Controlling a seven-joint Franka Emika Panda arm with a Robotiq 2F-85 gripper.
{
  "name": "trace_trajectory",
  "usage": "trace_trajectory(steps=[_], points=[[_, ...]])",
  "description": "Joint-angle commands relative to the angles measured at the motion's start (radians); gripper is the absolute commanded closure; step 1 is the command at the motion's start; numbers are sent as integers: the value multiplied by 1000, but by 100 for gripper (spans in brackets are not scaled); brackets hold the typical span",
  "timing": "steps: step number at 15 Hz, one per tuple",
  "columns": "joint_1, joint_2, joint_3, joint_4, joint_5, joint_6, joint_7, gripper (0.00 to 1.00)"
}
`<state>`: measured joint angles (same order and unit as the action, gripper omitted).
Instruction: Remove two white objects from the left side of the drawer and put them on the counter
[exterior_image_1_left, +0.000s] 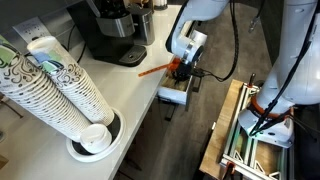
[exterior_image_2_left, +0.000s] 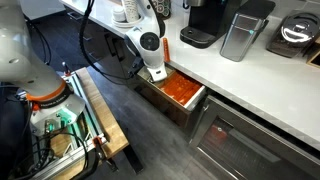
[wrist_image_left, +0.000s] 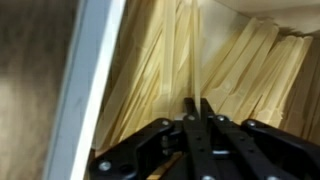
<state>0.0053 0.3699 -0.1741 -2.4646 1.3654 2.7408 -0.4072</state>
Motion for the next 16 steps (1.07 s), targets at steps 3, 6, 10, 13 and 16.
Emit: trace_trajectory(steps=[3, 6, 10, 13, 16], points=[[20, -108, -16, -72, -57, 41, 27, 92], [12, -171, -22, -106, -70, 40, 20, 93], [1, -283, -48, -162, -95, 40, 13, 93], [-12, -372, -70, -196, -100, 27, -1, 93], [-23, -454, -85, -222, -95, -5, -27, 93]])
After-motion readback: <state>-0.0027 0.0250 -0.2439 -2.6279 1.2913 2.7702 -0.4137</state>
